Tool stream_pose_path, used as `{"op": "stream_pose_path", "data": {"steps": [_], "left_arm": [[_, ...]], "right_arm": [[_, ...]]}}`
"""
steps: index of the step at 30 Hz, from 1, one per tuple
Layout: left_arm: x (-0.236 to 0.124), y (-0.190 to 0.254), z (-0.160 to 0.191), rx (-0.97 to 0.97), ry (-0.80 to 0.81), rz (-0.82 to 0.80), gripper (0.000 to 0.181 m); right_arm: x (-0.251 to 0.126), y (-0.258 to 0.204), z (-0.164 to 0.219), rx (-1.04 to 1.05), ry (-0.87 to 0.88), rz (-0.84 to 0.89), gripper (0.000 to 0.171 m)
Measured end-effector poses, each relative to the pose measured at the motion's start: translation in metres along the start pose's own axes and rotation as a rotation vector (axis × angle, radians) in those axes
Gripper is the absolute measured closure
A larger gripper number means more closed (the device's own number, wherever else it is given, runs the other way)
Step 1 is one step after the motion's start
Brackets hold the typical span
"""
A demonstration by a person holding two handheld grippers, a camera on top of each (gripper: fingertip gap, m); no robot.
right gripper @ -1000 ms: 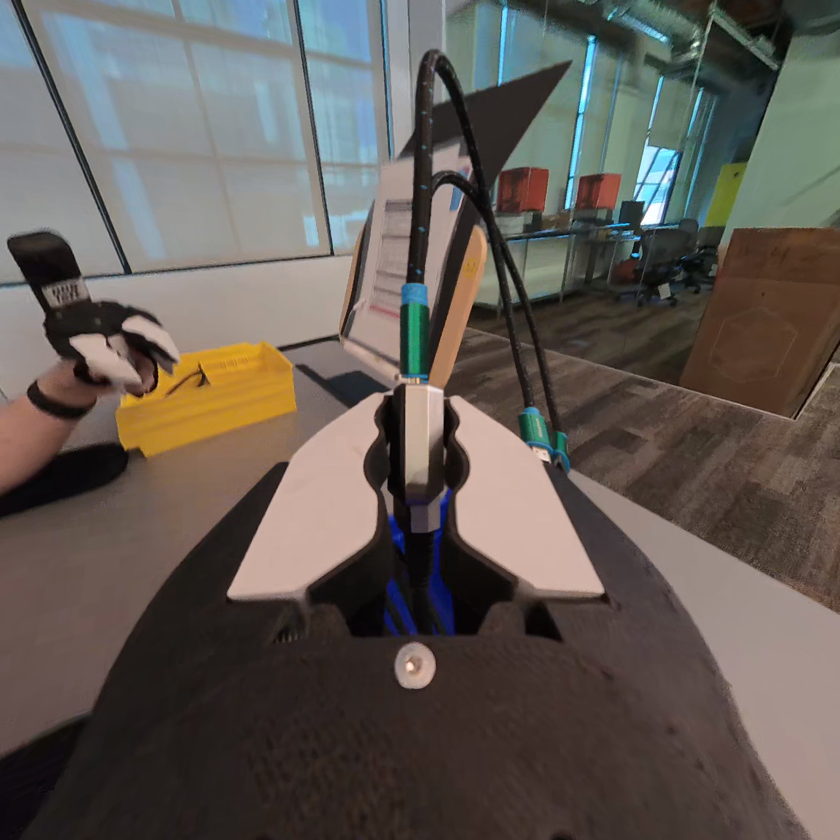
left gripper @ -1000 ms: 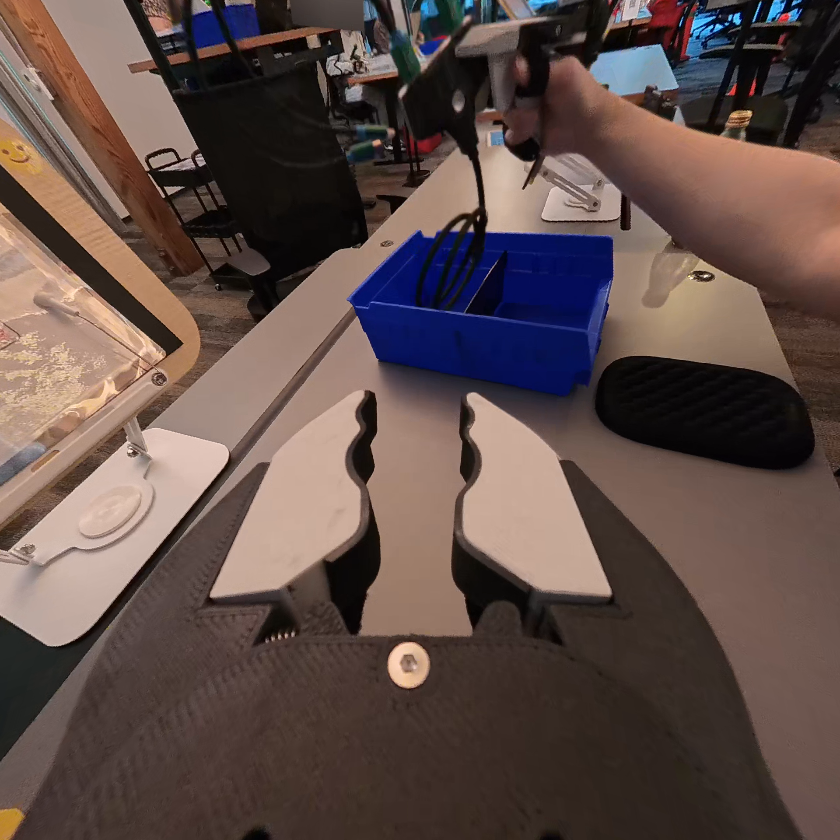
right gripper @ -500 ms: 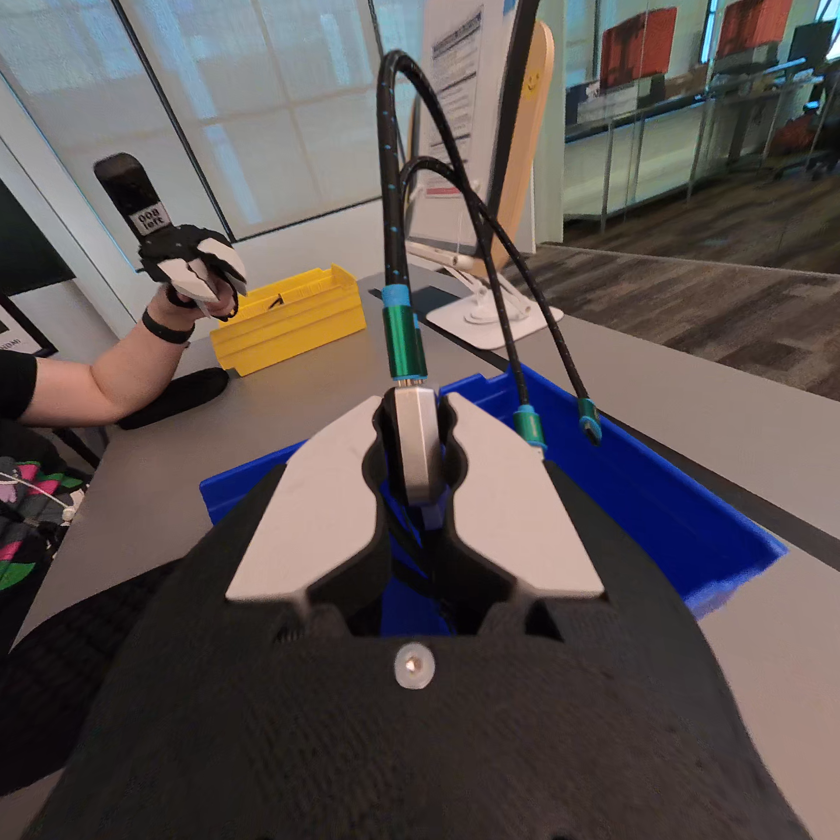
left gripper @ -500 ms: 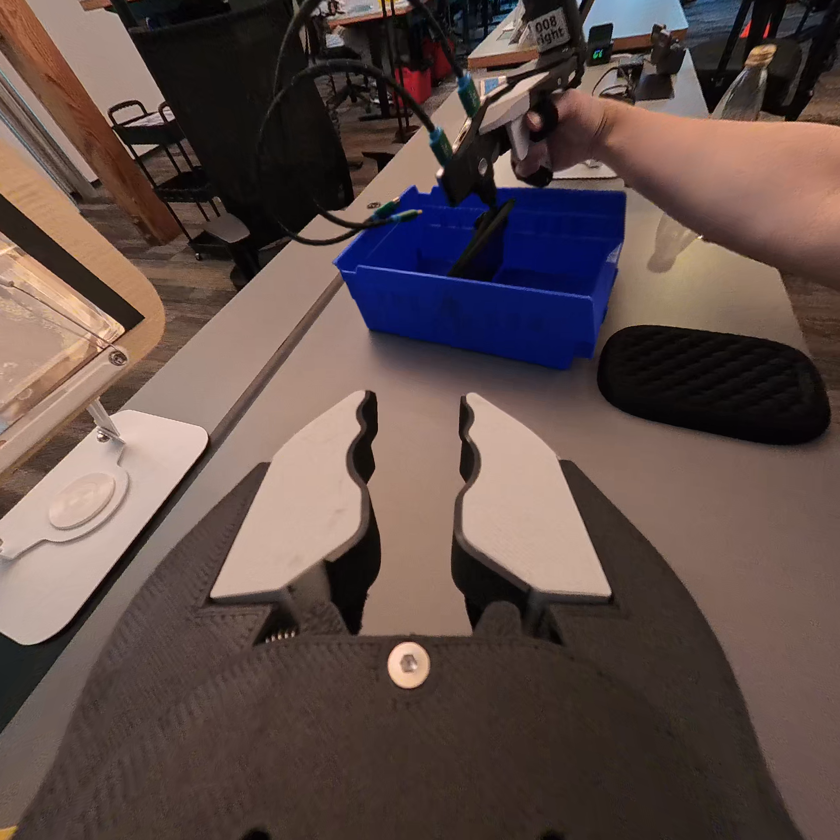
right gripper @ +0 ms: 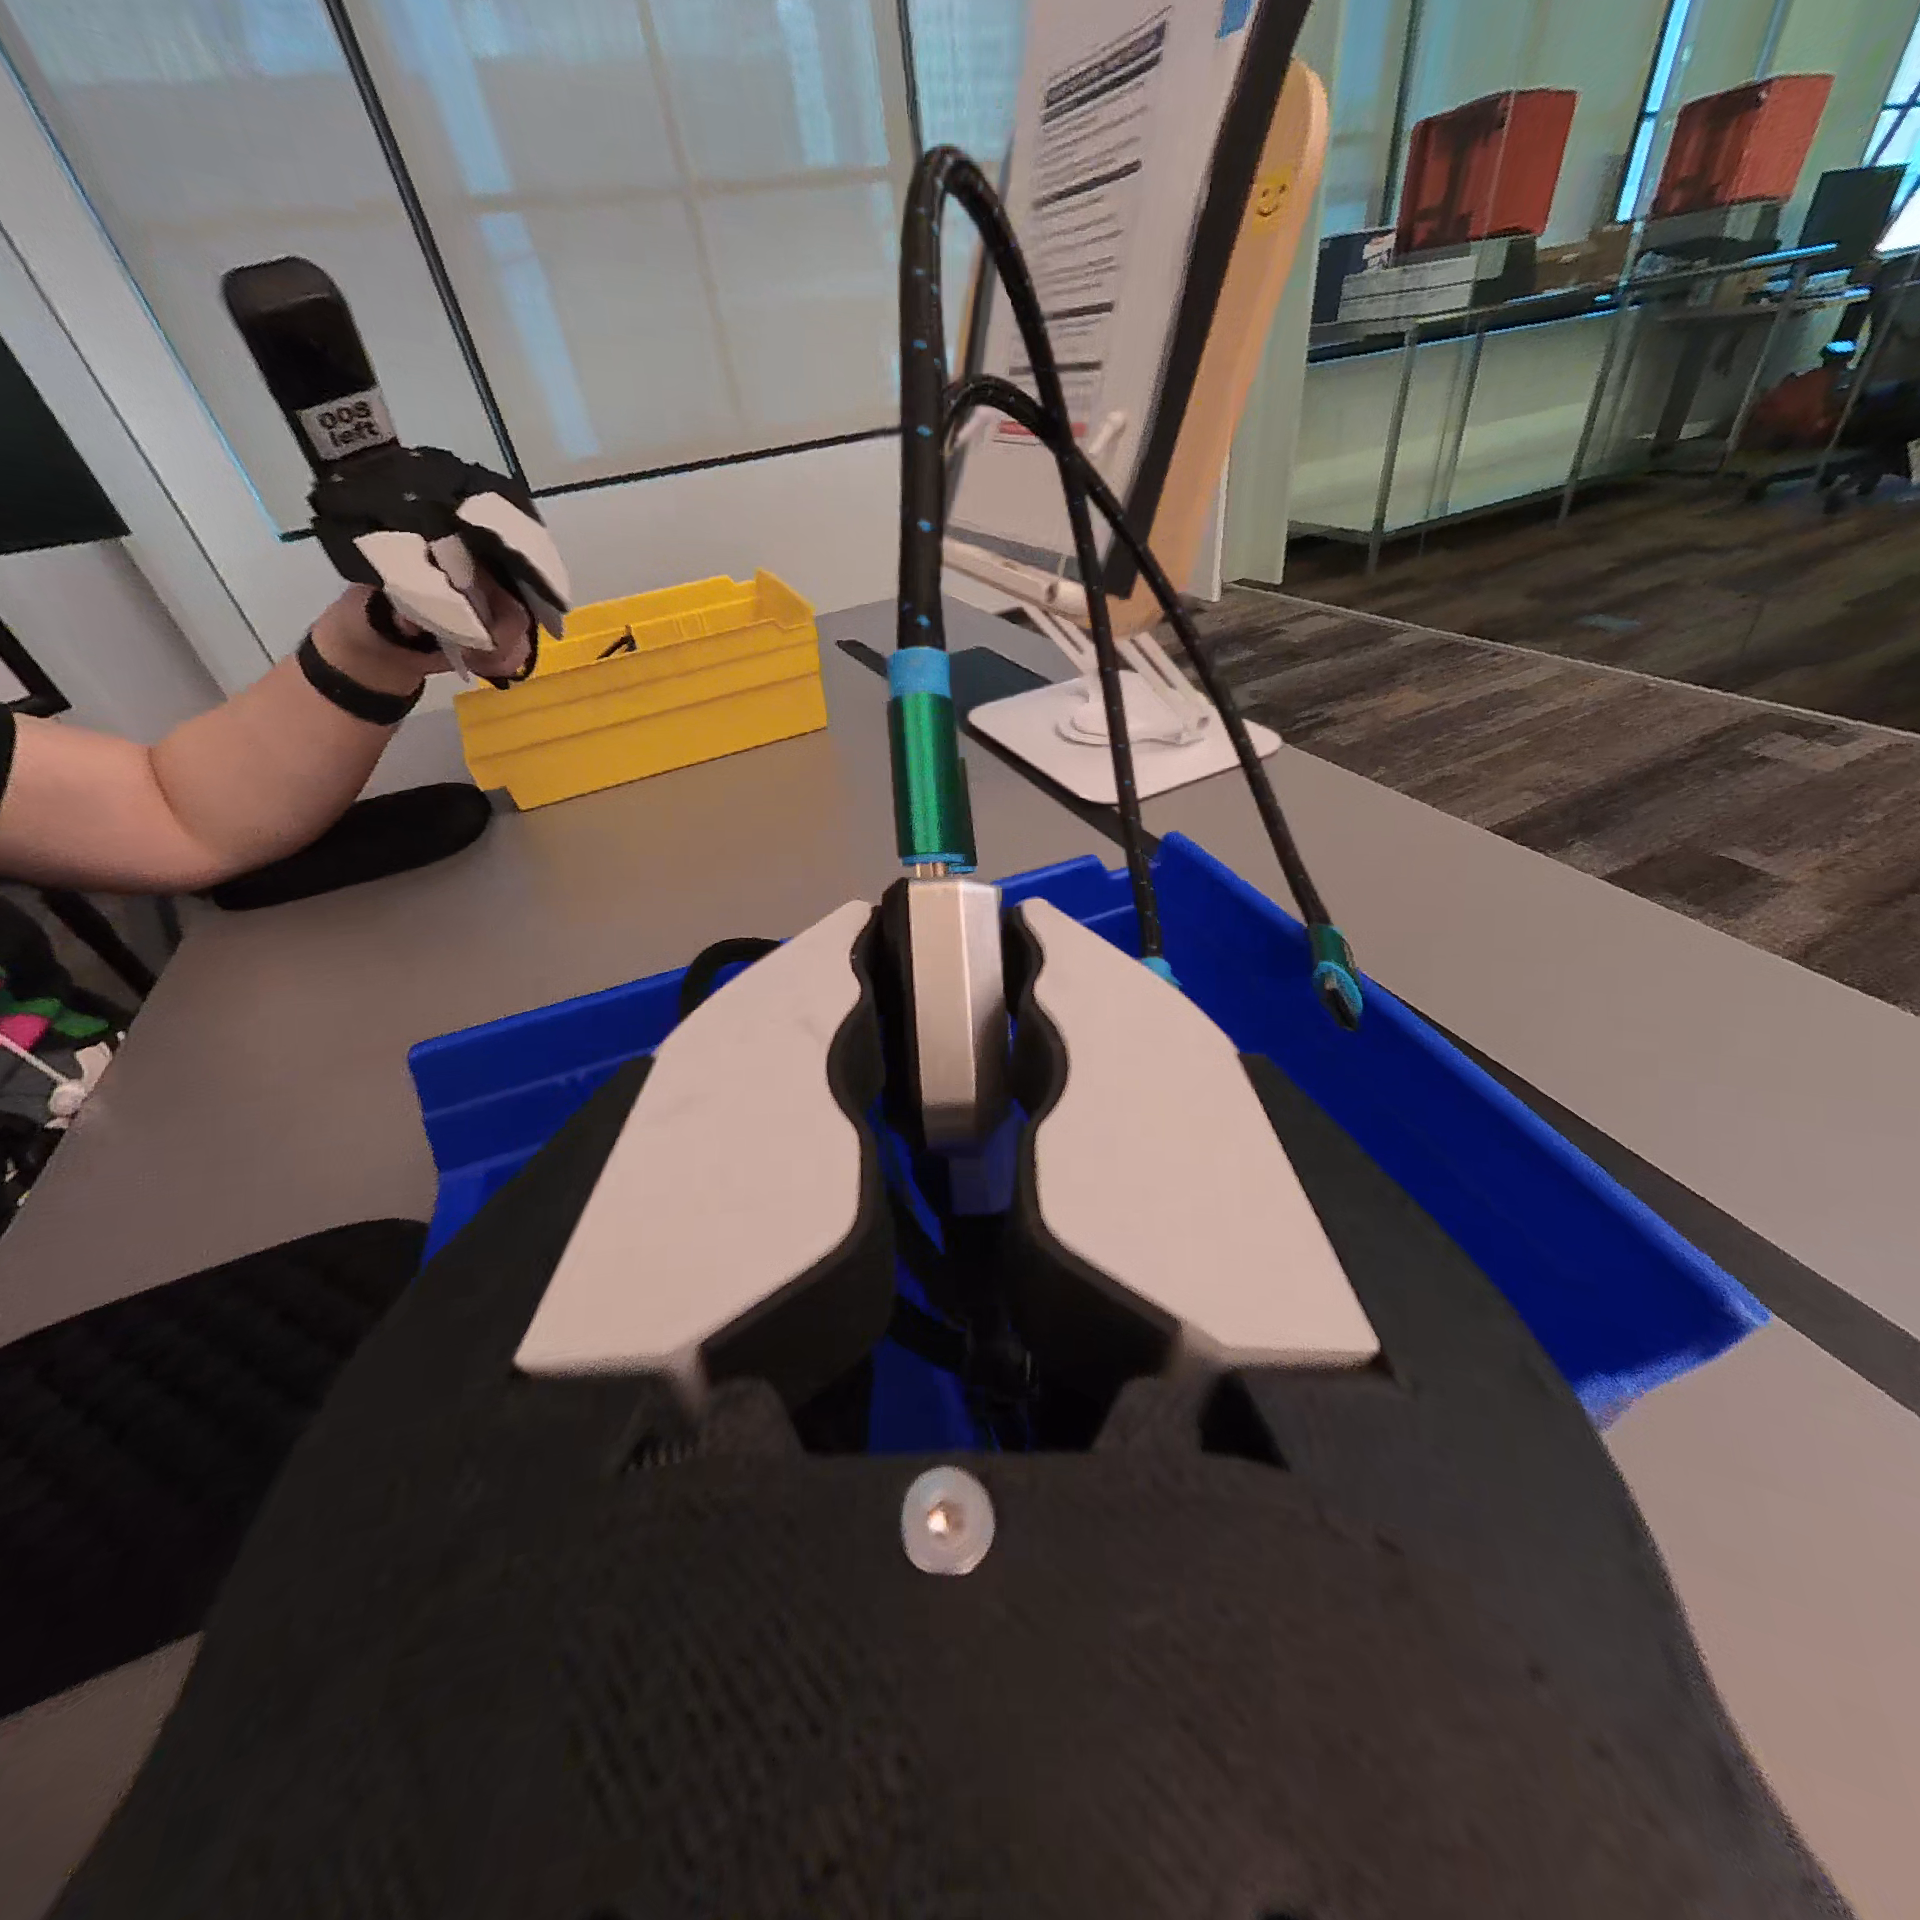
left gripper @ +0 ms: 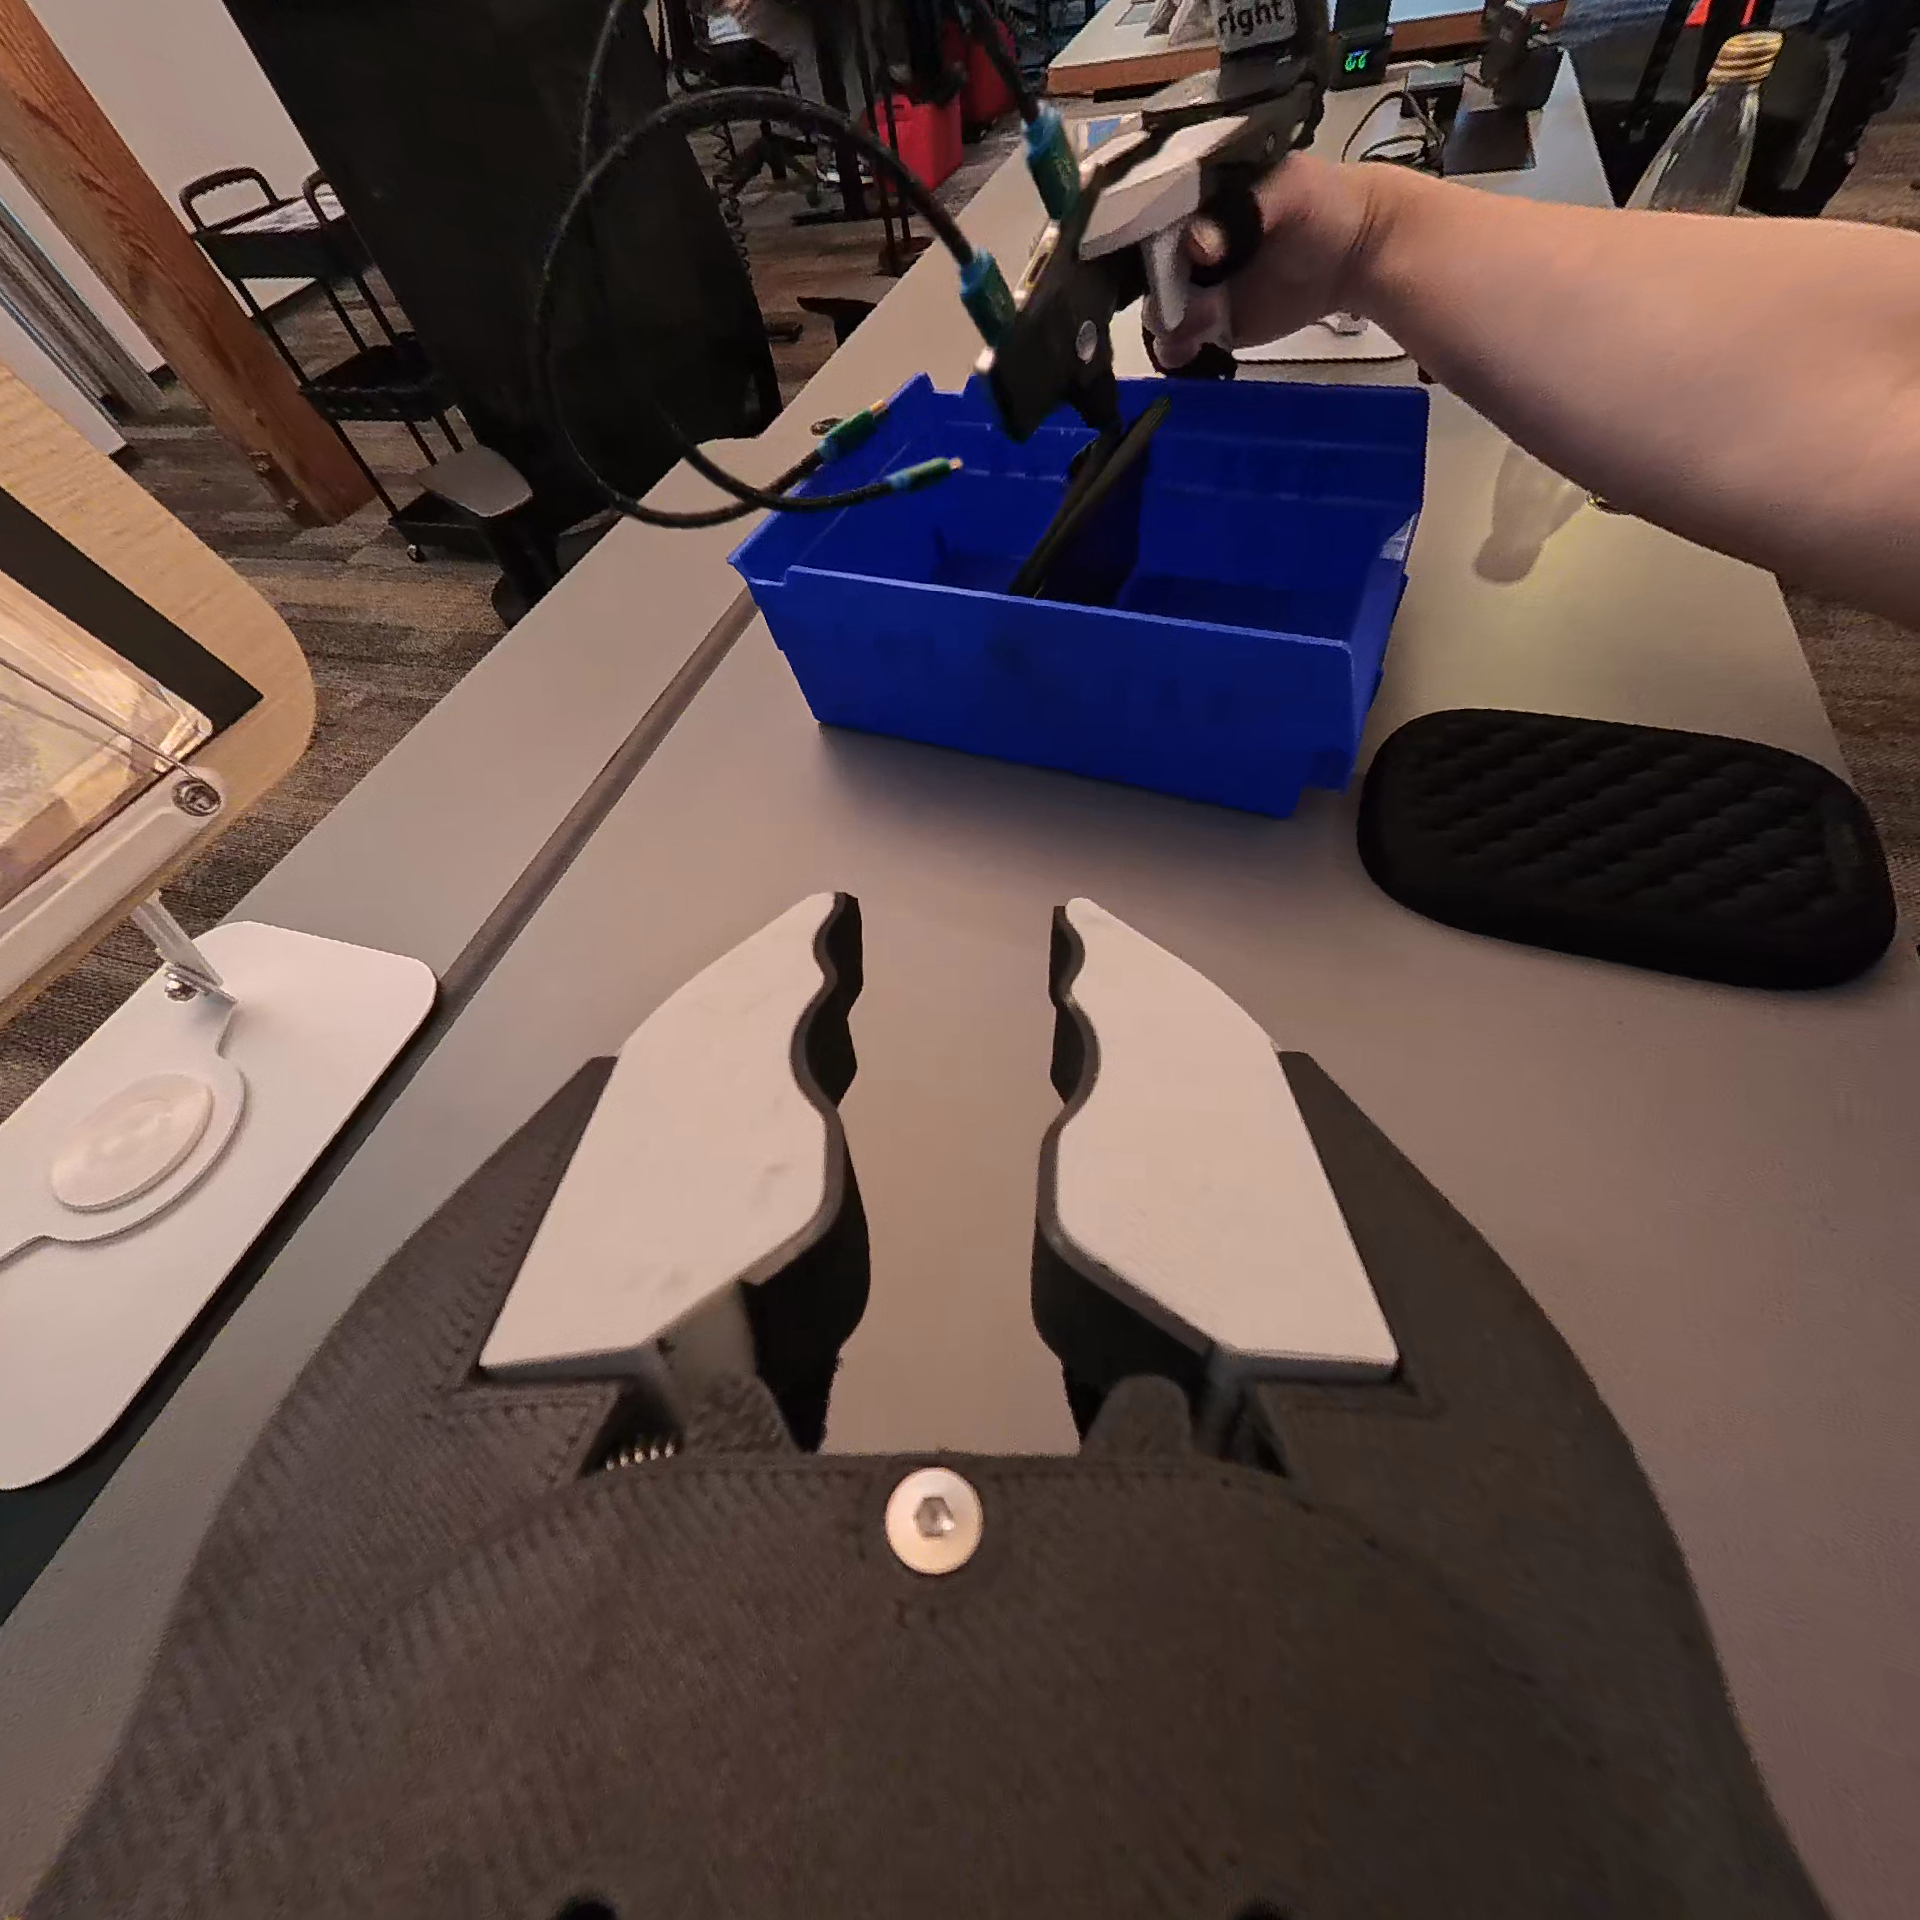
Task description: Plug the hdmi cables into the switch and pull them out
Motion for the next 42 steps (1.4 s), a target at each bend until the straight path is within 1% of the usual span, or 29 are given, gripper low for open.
{"op": "stream_pose_path", "data": {"steps": [3,6,8,11,13,15,16,18,19,20,21,22,23,25,27,28,31,32,34,38,40,41,42], "left_arm": [[0.007,-0.004,-0.001,-0.050,0.035,-0.011,0.144],[0.035,-0.019,-0.007,-0.120,0.088,-0.059,0.126],[0.069,-0.033,-0.012,-0.128,0.051,-0.123,0.108],[0.129,-0.060,-0.028,-0.135,0.030,-0.186,0.090],[0.167,-0.080,-0.043,-0.183,0.057,-0.180,0.082],[0.200,-0.102,-0.053,-0.174,0.032,-0.213,0.076],[0.214,-0.110,-0.057,-0.172,0.028,-0.212,0.073],[0.236,-0.118,-0.067,-0.164,0.042,-0.188,0.073],[0.243,-0.123,-0.070,-0.147,0.047,-0.199,0.075],[0.248,-0.125,-0.074,-0.131,0.070,-0.194,0.081],[0.252,-0.123,-0.078,-0.128,0.107,-0.152,0.109],[0.255,-0.118,-0.083,-0.149,0.141,-0.089,0.147],[0.256,-0.115,-0.086,-0.208,0.159,-0.035,0.173],[0.257,-0.104,-0.095,-0.353,0.207,0.071,0.174],[0.261,-0.085,-0.097,-0.409,0.174,0.172,0.176],[0.266,-0.080,-0.092,-0.398,0.122,0.157,0.178],[0.281,-0.081,-0.058,-0.219,-0.082,-0.027,0.178],[0.284,-0.083,-0.048,-0.190,-0.125,-0.070,0.178],[0.287,-0.081,-0.041,-0.218,-0.109,-0.027,0.178],[0.292,-0.083,-0.039,-0.242,-0.176,0.020,0.179],[0.295,-0.085,-0.040,-0.242,-0.237,0.000,0.178],[0.297,-0.085,-0.042,-0.246,-0.259,-0.003,0.178],[0.298,-0.084,-0.043,-0.245,-0.277,-0.006,0.170]], "right_arm": [[-0.006,-0.004,0.001,-0.006,0.052,-0.033,0.149],[-0.010,-0.006,0.003,-0.042,0.097,-0.049,0.149],[-0.010,-0.008,0.004,-0.073,0.116,-0.063,0.149],[-0.013,-0.010,0.005,-0.088,0.147,-0.066,0.149],[-0.013,-0.011,0.005,-0.093,0.144,-0.074,0.149],[-0.011,-0.011,0.006,-0.100,0.125,-0.078,0.150],[-0.010,-0.012,0.006,-0.104,0.114,-0.079,0.149],[-0.009,-0.012,0.005,-0.111,0.094,-0.083,0.149],[-0.009,-0.012,0.005,-0.113,0.087,-0.086,0.149],[-0.009,-0.012,0.005,-0.114,0.083,-0.088,0.149],[-0.009,-0.012,0.005,-0.117,0.083,-0.086,0.149],[-0.009,-0.012,0.005,-0.121,0.089,-0.088,0.149],[-0.010,-0.011,0.005,-0.125,0.098,-0.087,0.149],[-0.014,-0.009,0.003,-0.133,0.138,-0.081,0.149],[-0.019,-0.009,0.003,-0.124,0.164,-0.099,0.150],[-0.021,-0.007,0.005,-0.123,0.160,-0.086,0.150],[-0.020,0.001,0.013,-0.095,0.071,-0.022,0.147],[-0.018,0.004,0.014,-0.090,0.042,0.000,0.145],[-0.019,0.008,0.011,-0.082,-0.012,0.059,0.142],[-0.026,0.021,0.000,-0.120,-0.134,0.257,0.135],[-0.029,0.017,-0.010,-0.127,-0.142,0.296,0.130],[-0.028,0.014,-0.015,-0.135,-0.125,0.306,0.132],[-0.028,0.014,-0.018,-0.138,-0.128,0.341,0.135]]}}
Point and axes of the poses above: each gripper's, where its closed fingertips meet, x out along the fingers, z out of its underside, y = z × x across the jaws, the point moved 5 cm from there along -x, back along the fingers, and after that the axes turned 10 degrees about x, right-handed, at the moved point
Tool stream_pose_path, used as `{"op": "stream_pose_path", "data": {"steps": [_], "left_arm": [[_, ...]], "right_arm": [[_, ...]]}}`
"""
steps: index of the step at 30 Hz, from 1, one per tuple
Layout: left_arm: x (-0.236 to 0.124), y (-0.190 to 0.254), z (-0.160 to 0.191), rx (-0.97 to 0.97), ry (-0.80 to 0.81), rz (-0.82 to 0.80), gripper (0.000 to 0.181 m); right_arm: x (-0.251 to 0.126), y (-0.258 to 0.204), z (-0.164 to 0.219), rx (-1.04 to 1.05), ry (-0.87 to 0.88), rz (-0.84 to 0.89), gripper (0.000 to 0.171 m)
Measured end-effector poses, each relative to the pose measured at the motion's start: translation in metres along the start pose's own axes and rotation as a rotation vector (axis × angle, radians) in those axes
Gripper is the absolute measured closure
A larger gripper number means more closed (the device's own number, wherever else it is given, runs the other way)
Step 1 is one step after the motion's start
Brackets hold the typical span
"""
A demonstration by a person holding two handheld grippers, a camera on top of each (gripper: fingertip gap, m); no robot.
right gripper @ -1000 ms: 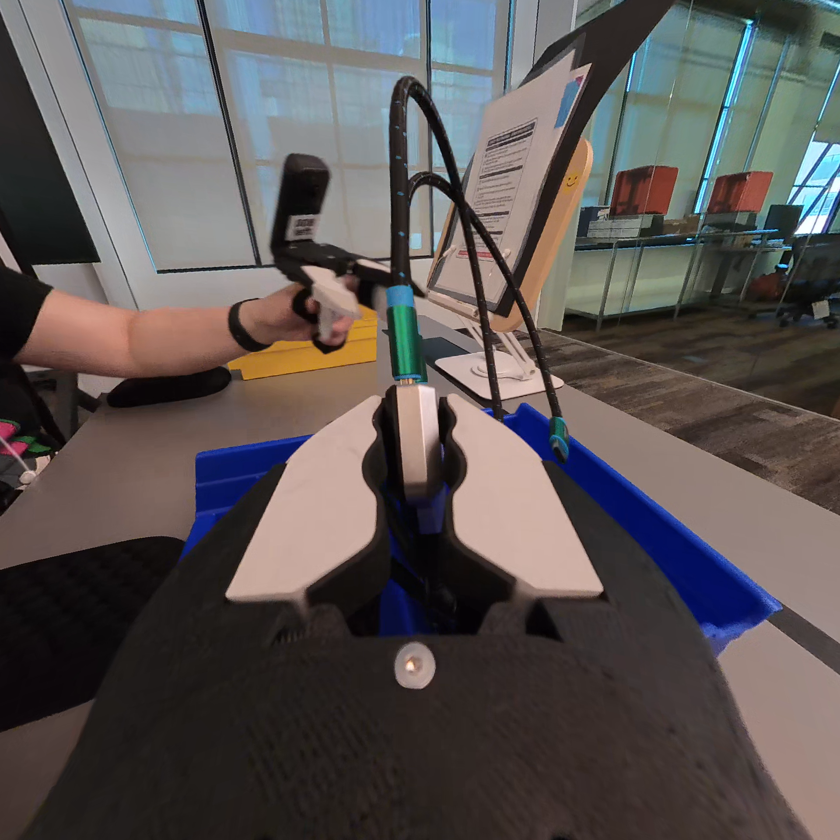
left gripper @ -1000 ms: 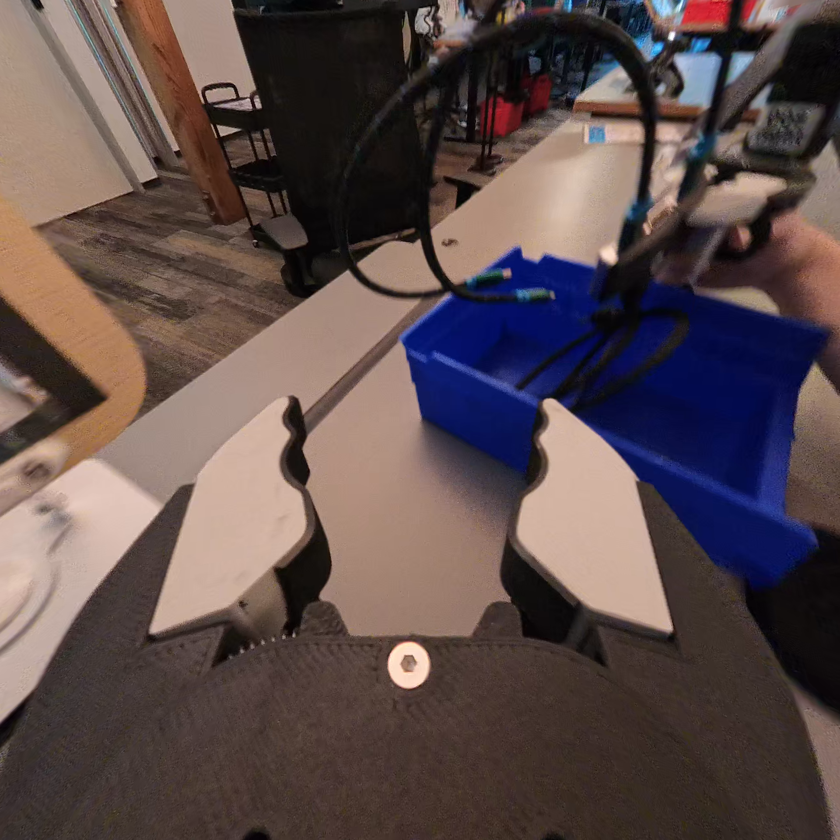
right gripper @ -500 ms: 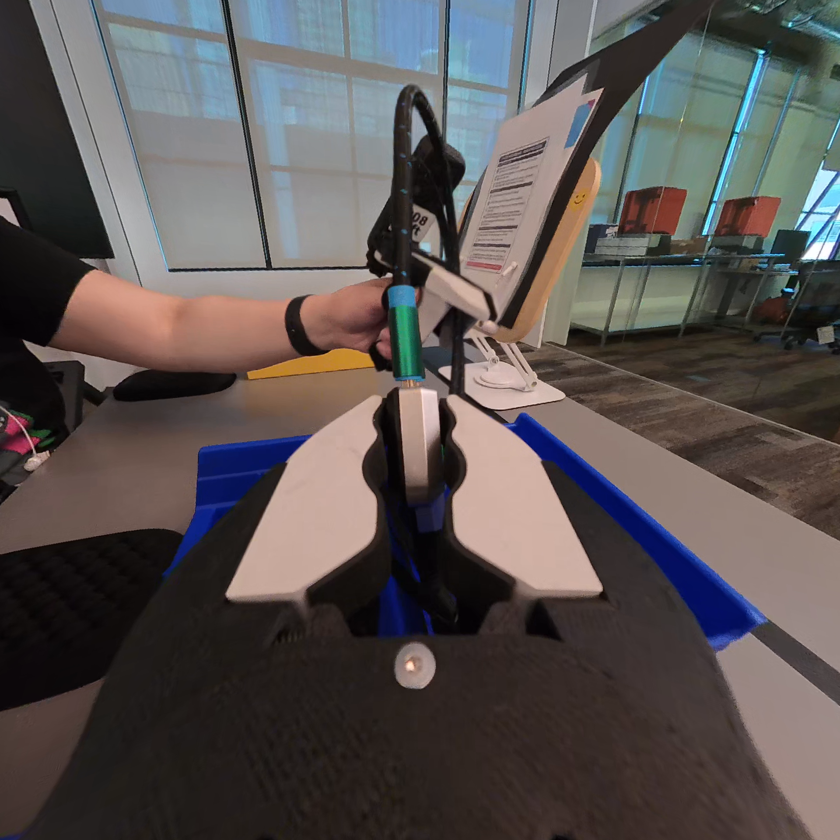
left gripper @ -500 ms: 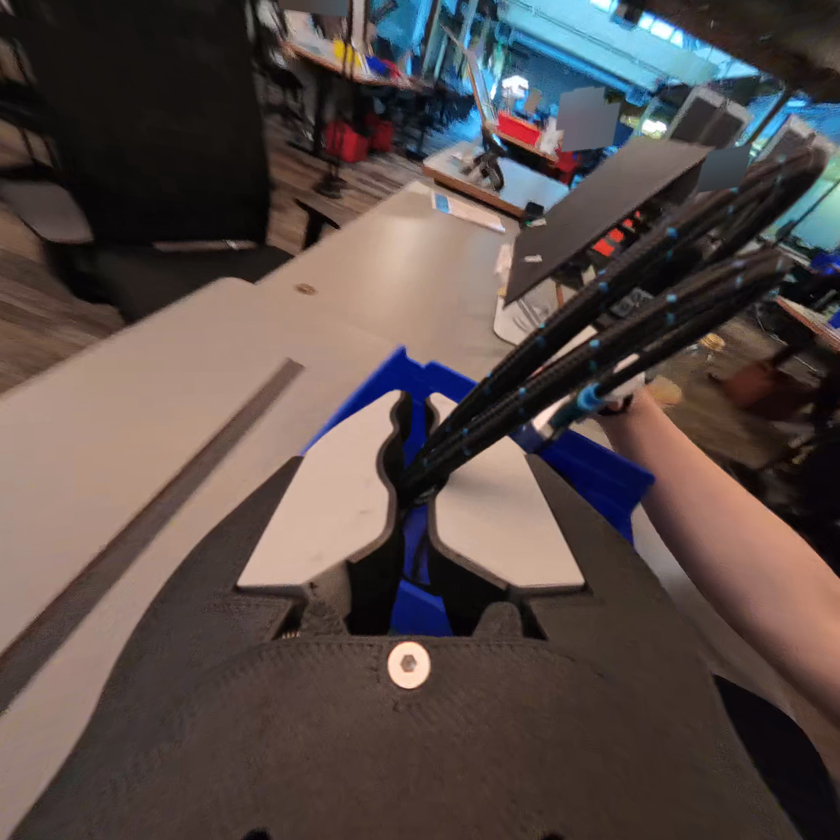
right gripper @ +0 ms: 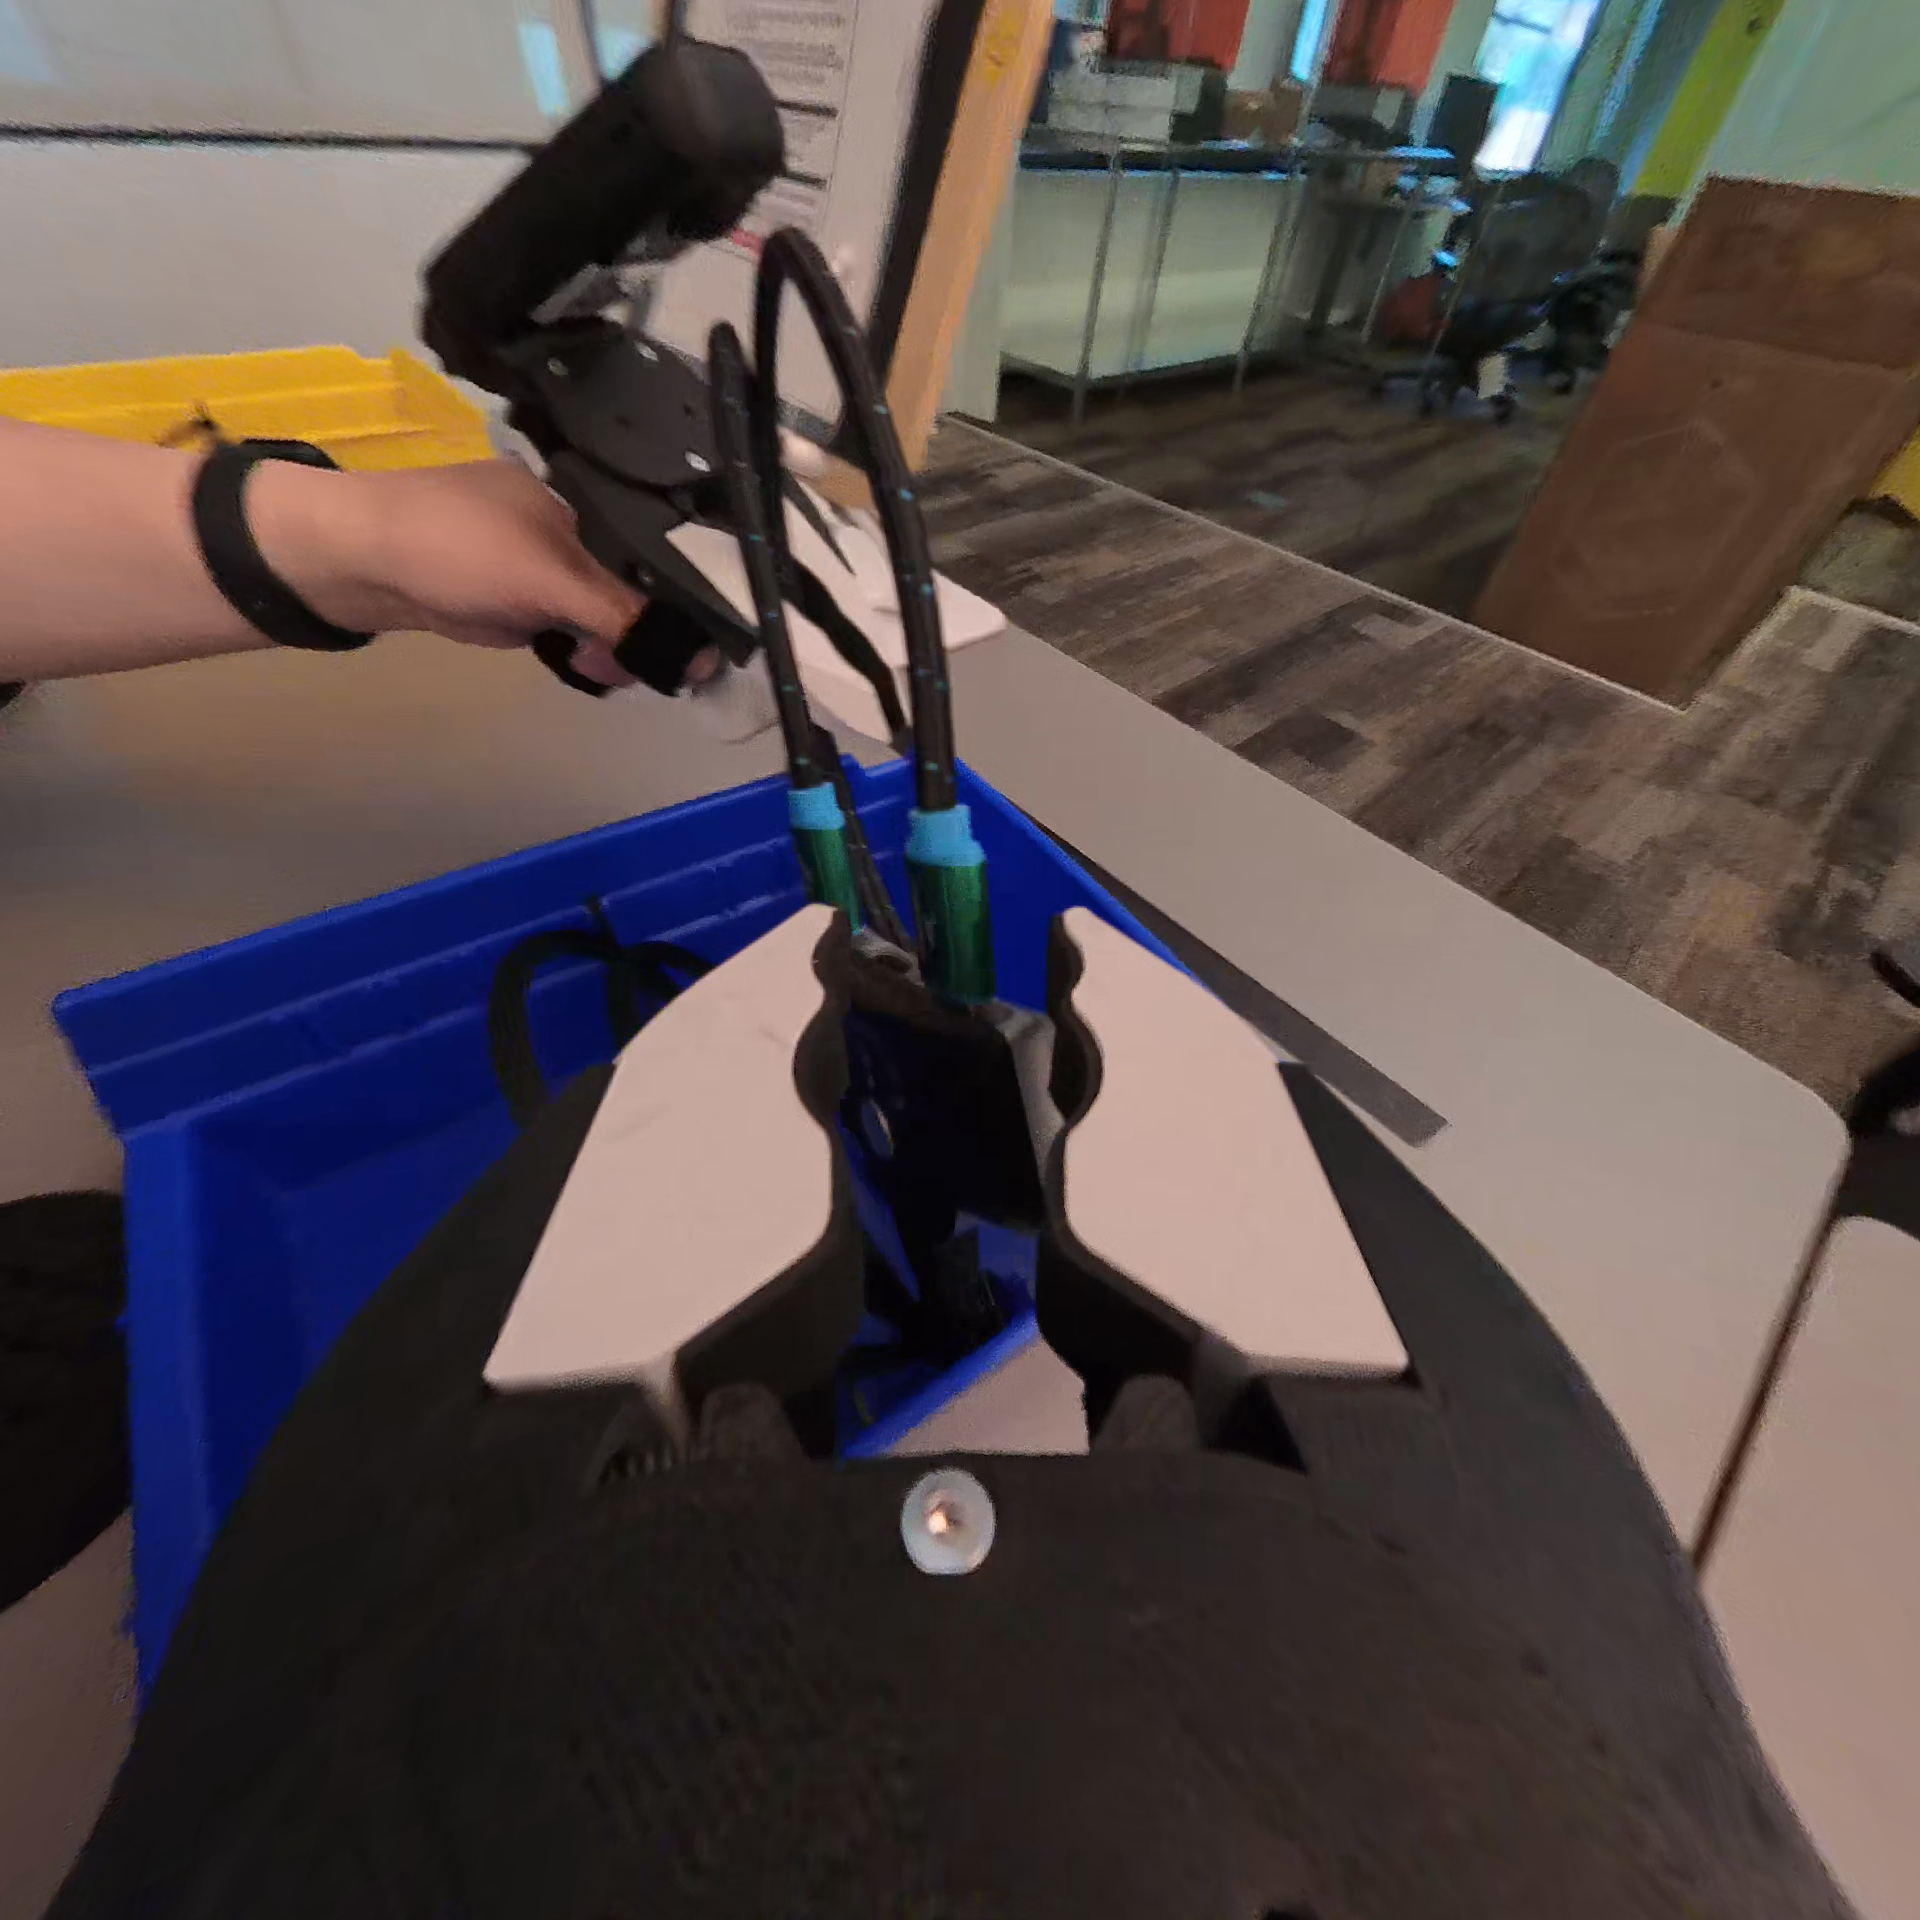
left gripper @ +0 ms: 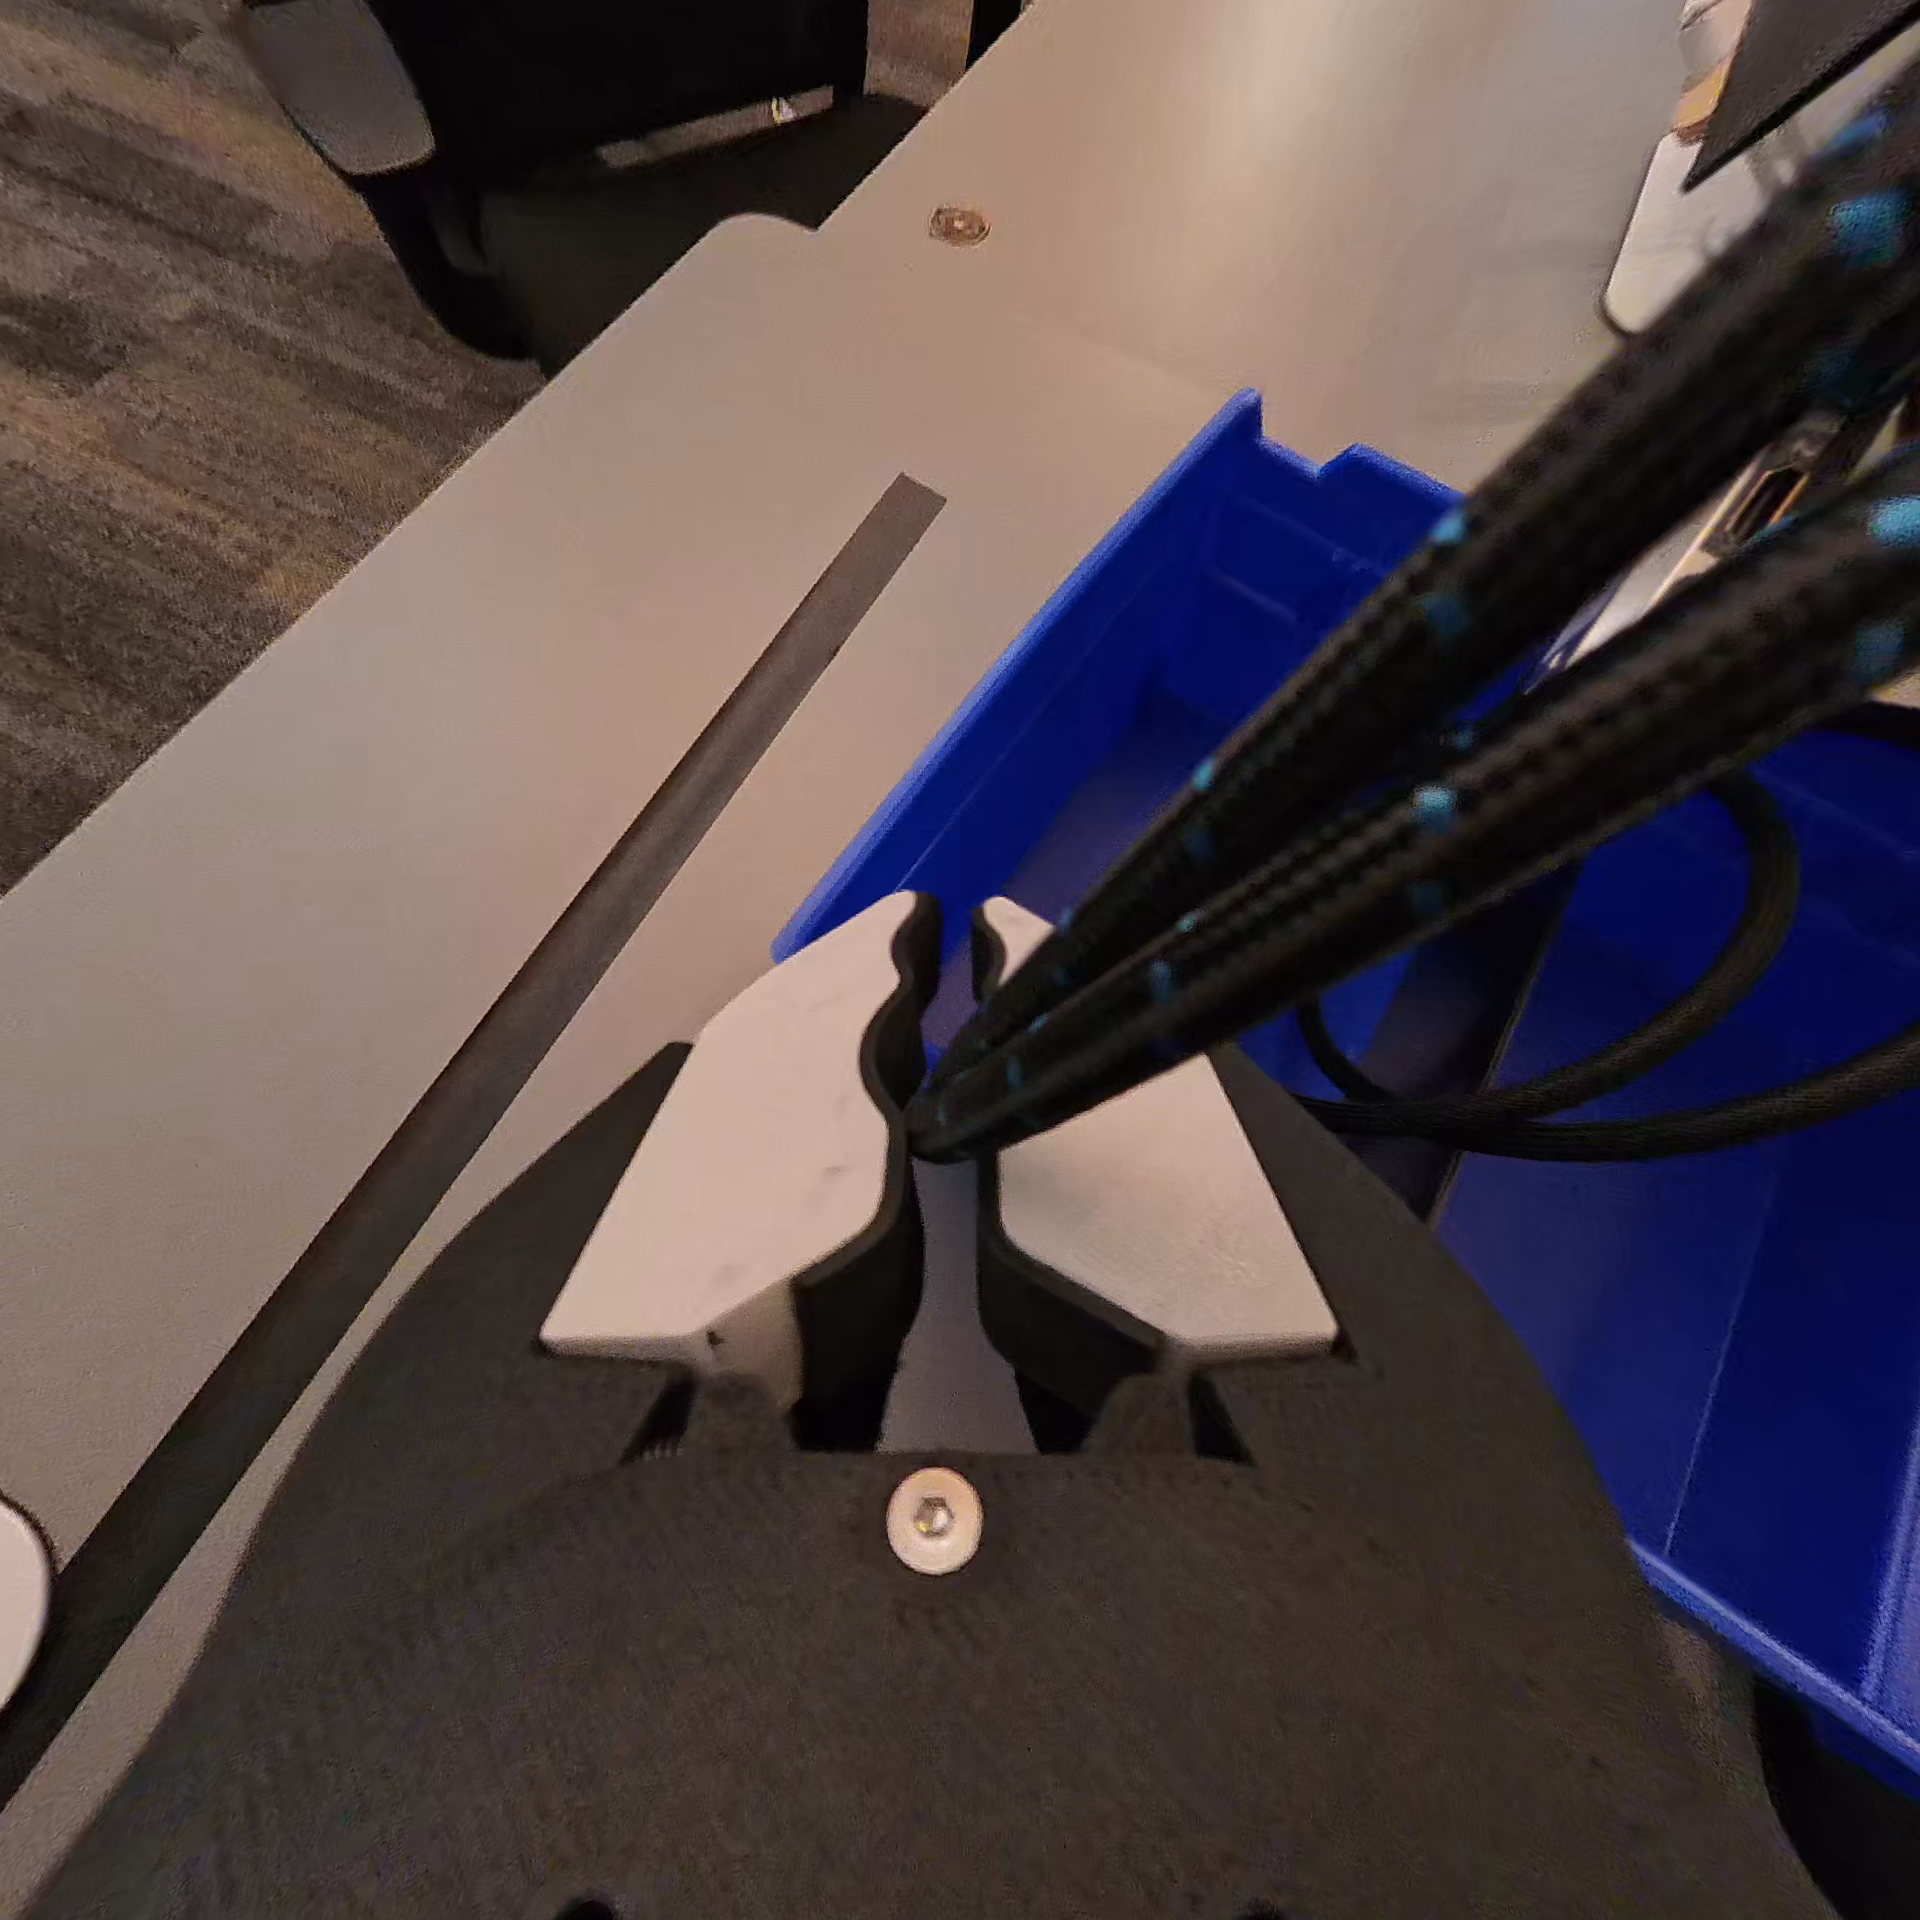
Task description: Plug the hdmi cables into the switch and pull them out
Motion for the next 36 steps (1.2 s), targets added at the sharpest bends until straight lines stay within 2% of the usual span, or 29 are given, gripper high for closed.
{"op": "stream_pose_path", "data": {"steps": [2,6,11,16,21,24,28,31,32,33,35,36], "left_arm": [[-0.001,0.000,-0.002,0.002,-0.013,-0.023,0.155],[-0.020,-0.001,0.001,-0.040,0.011,-0.055,0.125],[-0.067,-0.004,0.016,-0.038,0.082,-0.097,0.123],[-0.145,0.025,0.026,0.028,0.125,-0.024,0.123],[-0.246,0.064,0.039,0.094,0.222,-0.009,0.124],[-0.300,0.085,0.054,0.103,0.282,-0.005,0.126],[-0.359,0.105,0.079,0.115,0.340,-0.015,0.128],[-0.397,0.102,0.092,0.141,0.372,-0.133,0.129],[-0.408,0.098,0.095,0.148,0.384,-0.186,0.130],[-0.419,0.093,0.096,0.151,0.398,-0.232,0.132],[-0.439,0.085,0.098,0.142,0.428,-0.289,0.134],[-0.448,0.082,0.099,0.130,0.445,-0.300,0.135]], "right_arm": [[0.006,0.008,0.008,-0.027,-0.120,0.100,0.140],[0.019,0.016,0.010,0.008,-0.115,0.154,0.140],[0.039,0.040,0.017,0.001,-0.142,0.334,0.139],[0.043,0.052,0.020,0.012,-0.100,0.412,0.134],[0.006,0.045,0.007,-0.041,-0.091,0.546,0.120],[-0.027,0.021,0.008,0.091,-0.101,0.567,0.116],[-0.056,-0.023,0.048,0.344,-0.205,0.476,0.112],[-0.061,-0.039,0.089,0.476,-0.389,0.504,0.125],[-0.056,-0.046,0.094,0.551,-0.406,0.461,0.129],[-0.052,-0.051,0.098,0.627,-0.423,0.421,0.148],[-0.048,-0.047,0.104,0.754,-0.469,0.502,0.161],[-0.046,-0.047,0.103,0.751,-0.489,0.545,0.163]]}}
Point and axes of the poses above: each gripper's, where its closed fingertips meet, x out along the fingers, z out of its underside, y = z × x across the jaws, the point moved 5 cm from there along -x, back along the fingers, and after that the axes turned 10 degrees about x, right-handed, at the moved point
